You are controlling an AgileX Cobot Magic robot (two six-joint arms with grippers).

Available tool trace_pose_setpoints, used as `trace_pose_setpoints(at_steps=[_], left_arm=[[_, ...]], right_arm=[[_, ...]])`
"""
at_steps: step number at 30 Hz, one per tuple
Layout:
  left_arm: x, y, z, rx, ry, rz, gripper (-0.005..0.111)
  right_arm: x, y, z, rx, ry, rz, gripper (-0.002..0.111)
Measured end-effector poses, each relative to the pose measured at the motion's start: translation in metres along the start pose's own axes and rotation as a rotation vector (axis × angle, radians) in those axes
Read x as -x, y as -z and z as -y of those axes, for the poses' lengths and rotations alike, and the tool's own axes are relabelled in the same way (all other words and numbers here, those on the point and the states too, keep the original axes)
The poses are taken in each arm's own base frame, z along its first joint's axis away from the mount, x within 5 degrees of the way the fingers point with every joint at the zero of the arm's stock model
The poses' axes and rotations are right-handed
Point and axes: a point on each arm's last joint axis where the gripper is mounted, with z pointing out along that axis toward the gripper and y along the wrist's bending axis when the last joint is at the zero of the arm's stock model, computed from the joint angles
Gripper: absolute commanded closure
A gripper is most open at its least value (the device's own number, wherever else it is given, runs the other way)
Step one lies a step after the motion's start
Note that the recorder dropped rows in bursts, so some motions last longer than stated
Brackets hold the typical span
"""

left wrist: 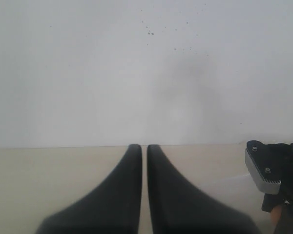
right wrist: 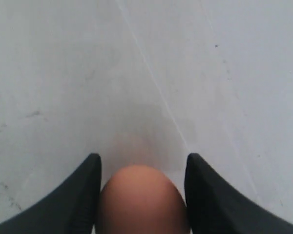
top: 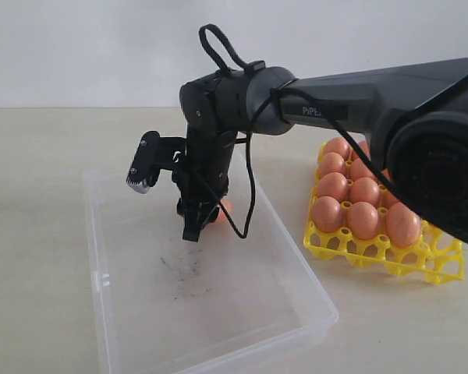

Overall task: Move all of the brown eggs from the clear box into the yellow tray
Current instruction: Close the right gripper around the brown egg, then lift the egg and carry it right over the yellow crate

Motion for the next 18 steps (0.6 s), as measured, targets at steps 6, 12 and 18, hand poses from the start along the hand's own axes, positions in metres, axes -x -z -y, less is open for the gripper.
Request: trace_pose_setpoints(at_steps=[6, 12, 18], left_arm=[[0.000, 0.000, 0.000, 0.000, 0.000, 0.000, 0.103], [0.000, 0.000, 0.000, 0.000, 0.000, 0.000, 0.103], [0.000, 0.000, 0.000, 0.000, 0.000, 0.000, 0.103]], right_arm=[[0.001, -0.001, 0.004, -0.040, -0.187, 0.018, 0.107], [0.014, -0.001, 0.014, -0.130, -0.414, 0.189, 0.107], [0.014, -0.005, 0.020, -0.114, -0.556, 0.295, 0.109]])
